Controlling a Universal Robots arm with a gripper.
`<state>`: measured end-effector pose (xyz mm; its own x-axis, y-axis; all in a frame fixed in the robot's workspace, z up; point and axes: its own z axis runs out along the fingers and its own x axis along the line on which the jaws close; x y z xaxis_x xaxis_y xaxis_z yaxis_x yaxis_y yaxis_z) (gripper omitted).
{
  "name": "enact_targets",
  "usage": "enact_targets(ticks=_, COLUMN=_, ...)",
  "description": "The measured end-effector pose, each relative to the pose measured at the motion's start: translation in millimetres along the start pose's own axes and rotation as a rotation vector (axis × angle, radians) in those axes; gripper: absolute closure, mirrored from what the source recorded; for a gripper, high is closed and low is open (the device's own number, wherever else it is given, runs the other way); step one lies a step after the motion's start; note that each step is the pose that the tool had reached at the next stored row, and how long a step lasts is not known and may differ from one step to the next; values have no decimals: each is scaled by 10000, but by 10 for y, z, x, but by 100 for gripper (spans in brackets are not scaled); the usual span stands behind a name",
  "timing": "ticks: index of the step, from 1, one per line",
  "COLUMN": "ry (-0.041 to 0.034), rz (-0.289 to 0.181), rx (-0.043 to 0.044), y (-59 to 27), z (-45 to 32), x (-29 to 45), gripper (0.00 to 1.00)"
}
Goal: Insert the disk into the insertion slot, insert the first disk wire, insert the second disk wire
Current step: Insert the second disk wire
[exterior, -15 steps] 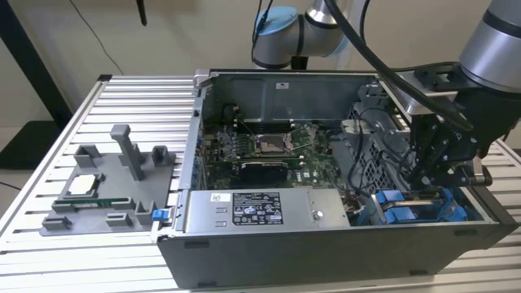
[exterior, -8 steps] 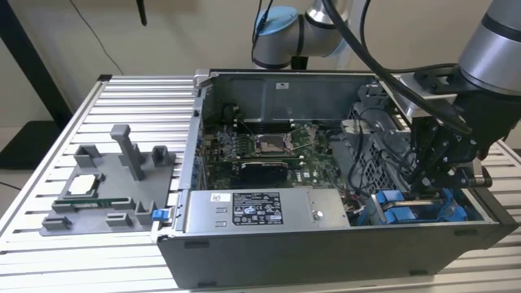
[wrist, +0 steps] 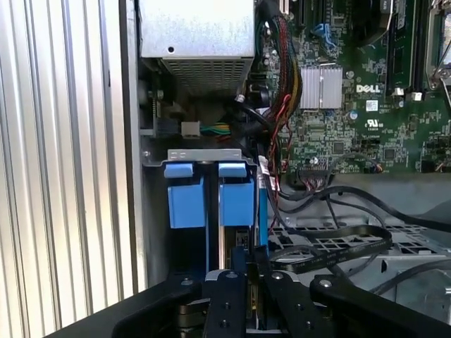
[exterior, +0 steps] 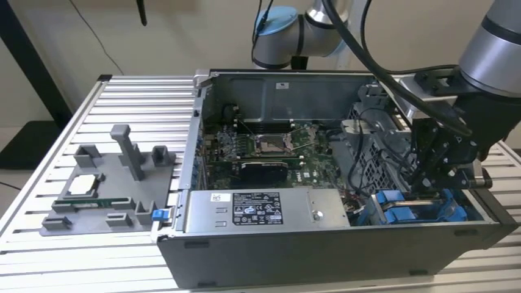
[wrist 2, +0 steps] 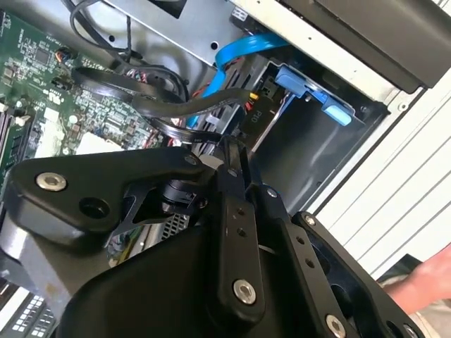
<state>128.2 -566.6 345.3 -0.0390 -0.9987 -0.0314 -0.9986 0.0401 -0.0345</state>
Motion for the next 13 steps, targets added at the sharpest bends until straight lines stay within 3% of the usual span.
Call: enact_targets(ticks=13, ry=4, rz=1, rx=1, y=-20, z=30, x=0, gripper=100)
